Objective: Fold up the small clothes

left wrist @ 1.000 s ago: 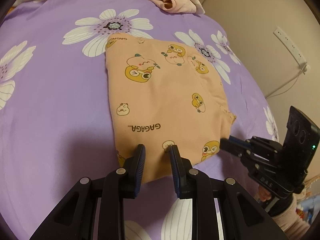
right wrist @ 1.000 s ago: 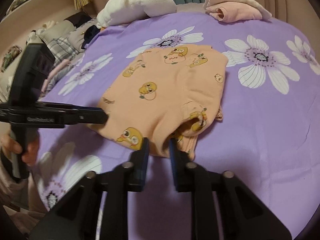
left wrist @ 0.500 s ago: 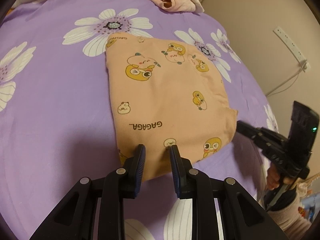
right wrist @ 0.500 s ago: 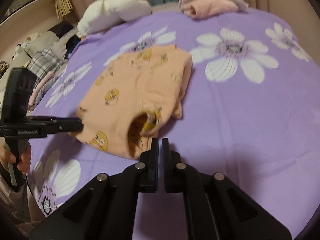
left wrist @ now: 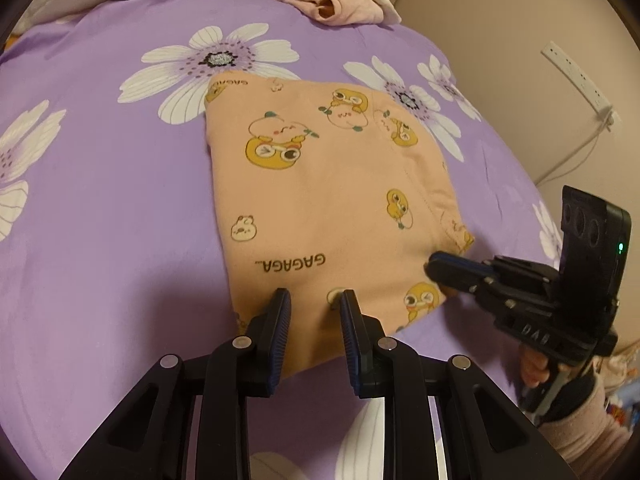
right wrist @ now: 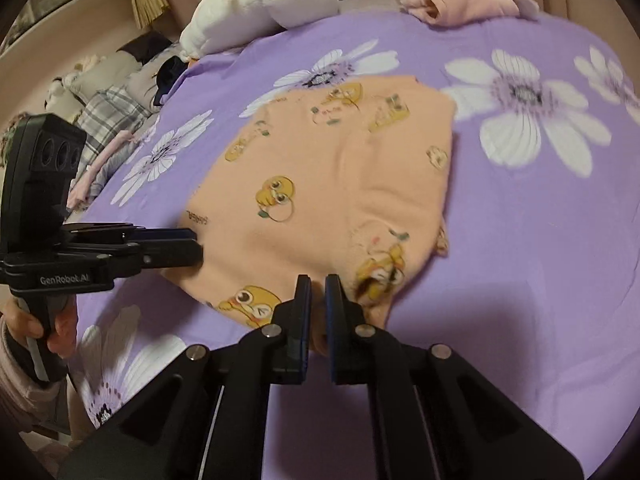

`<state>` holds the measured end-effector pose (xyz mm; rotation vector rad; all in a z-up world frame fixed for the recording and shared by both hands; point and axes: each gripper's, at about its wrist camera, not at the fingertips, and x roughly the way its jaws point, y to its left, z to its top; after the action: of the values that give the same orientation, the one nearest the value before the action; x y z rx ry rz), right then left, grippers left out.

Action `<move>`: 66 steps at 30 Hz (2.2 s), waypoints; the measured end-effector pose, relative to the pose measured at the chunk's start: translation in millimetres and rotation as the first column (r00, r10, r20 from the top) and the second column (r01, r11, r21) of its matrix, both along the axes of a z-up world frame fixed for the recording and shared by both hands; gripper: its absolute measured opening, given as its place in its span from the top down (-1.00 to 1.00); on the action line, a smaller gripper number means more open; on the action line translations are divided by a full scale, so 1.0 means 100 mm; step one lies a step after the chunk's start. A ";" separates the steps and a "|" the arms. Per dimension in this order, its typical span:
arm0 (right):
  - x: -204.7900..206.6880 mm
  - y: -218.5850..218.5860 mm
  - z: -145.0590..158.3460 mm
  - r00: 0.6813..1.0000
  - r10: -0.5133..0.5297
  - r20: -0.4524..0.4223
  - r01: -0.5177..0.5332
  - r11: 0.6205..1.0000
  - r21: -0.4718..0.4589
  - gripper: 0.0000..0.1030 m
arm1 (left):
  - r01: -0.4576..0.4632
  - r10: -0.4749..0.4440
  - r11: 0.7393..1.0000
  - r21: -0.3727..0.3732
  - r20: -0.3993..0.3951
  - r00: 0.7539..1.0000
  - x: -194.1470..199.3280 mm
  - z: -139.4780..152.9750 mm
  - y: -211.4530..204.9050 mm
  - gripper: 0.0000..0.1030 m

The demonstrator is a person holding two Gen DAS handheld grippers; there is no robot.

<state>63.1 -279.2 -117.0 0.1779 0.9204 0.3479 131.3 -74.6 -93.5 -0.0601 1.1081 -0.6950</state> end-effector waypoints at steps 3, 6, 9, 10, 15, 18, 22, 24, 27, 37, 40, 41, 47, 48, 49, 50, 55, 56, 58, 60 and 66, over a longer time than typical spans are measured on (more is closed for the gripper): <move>-0.04 -0.05 0.04 1.000 0.001 -0.002 -0.001 1.000 0.010 0.87 | 0.013 -0.013 1.000 -0.018 -0.008 1.000 -0.01 0.06 0.06 0.56; -0.11 -0.05 0.17 1.000 0.018 0.019 -0.017 0.999 -0.030 0.76 | 0.004 -0.003 0.999 -0.049 0.015 1.000 0.04 0.19 0.13 0.56; -0.14 -0.08 0.30 0.997 0.032 0.066 -0.032 0.999 0.005 0.54 | -0.028 0.030 0.995 -0.092 0.016 0.999 0.22 0.28 0.14 0.56; -0.13 -0.09 0.33 0.997 0.030 0.078 -0.032 0.999 0.023 0.54 | -0.036 0.038 0.994 -0.107 0.016 0.999 0.30 0.30 0.12 0.56; 0.04 -0.06 0.34 0.996 0.007 0.092 -0.013 0.998 0.060 0.54 | -0.101 0.101 0.984 -0.147 -0.007 0.995 0.81 0.29 -0.06 0.56; 0.14 -0.08 0.28 0.997 -0.012 0.082 0.004 0.996 0.093 0.54 | -0.153 0.148 0.977 -0.146 -0.043 0.988 1.11 0.17 -0.13 0.56; 0.16 -0.15 0.23 0.997 -0.024 0.070 0.015 0.993 0.121 0.58 | -0.211 0.198 0.972 -0.106 -0.121 0.973 1.44 -0.09 -0.19 0.56; 0.15 -0.21 0.24 0.997 -0.034 0.070 0.025 0.992 0.120 0.58 | -0.241 0.219 0.960 -0.144 -0.151 0.964 1.55 -0.15 -0.16 0.56; 0.11 -0.30 0.27 0.996 -0.055 0.073 0.045 0.991 0.127 0.47 | -0.288 0.255 0.940 -0.184 -0.182 0.950 1.69 -0.14 -0.11 0.56; 0.01 -0.54 0.34 0.987 -0.136 0.081 0.120 0.977 0.177 0.01 | -0.308 0.285 0.932 -0.190 -0.139 0.948 1.36 0.07 0.29 0.19; 0.02 -0.59 0.32 0.983 -0.174 0.057 0.158 0.962 0.223 -0.01 | -0.282 0.261 0.944 -0.173 -0.131 0.956 1.09 0.06 0.35 0.19; 0.02 -0.59 0.32 0.982 -0.180 0.054 0.164 0.960 0.226 -0.01 | -0.271 0.253 0.950 -0.159 -0.125 0.959 0.99 0.06 0.35 0.19; 0.07 -0.67 0.25 0.973 -0.231 -0.004 0.221 0.926 0.306 -0.14 | -0.223 0.190 0.958 -0.182 -0.179 0.965 0.51 -0.03 0.38 0.19; 0.07 -0.69 0.22 0.971 -0.239 -0.021 0.233 0.917 0.325 -0.23 | -0.222 0.185 0.957 -0.189 -0.193 0.964 0.47 -0.04 0.37 0.17; 0.07 -0.71 0.20 0.969 -0.243 -0.040 0.242 0.907 0.344 -0.26 | -0.216 0.179 0.958 -0.191 -0.194 0.965 0.42 -0.05 0.37 0.07; 0.07 -0.72 0.17 0.969 -0.240 -0.060 0.246 0.898 0.364 -0.30 | -0.213 0.175 0.957 -0.196 -0.193 0.965 0.40 -0.04 0.36 0.02; 0.05 -0.70 0.09 0.968 -0.218 -0.122 0.248 0.889 0.384 -0.41 | -0.211 0.170 0.955 -0.208 -0.196 0.966 0.37 -0.05 0.34 -0.03; 0.05 -0.69 0.08 0.968 -0.217 -0.127 0.249 0.890 0.382 -0.41 | -0.211 0.170 0.955 -0.209 -0.199 0.965 0.38 -0.06 0.34 -0.03; 0.08 -0.69 0.06 0.967 -0.215 -0.133 0.250 0.889 0.383 -0.42 | -0.209 0.170 0.956 -0.206 -0.194 0.966 0.38 -0.06 0.33 -0.03; 0.13 -0.69 0.03 0.967 -0.211 -0.144 0.251 0.887 0.388 -0.42 | -0.206 0.167 0.957 -0.206 -0.190 0.967 0.40 -0.07 0.31 -0.03; 0.29 -0.65 -0.03 0.970 -0.185 -0.157 0.233 0.890 0.392 -0.43 | -0.205 0.163 0.954 -0.217 -0.196 0.967 0.47 -0.11 0.30 -0.03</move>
<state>92.1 -344.1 -120.3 0.6853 0.9239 0.3282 178.3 -44.8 -104.2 -0.4314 1.1673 -0.6584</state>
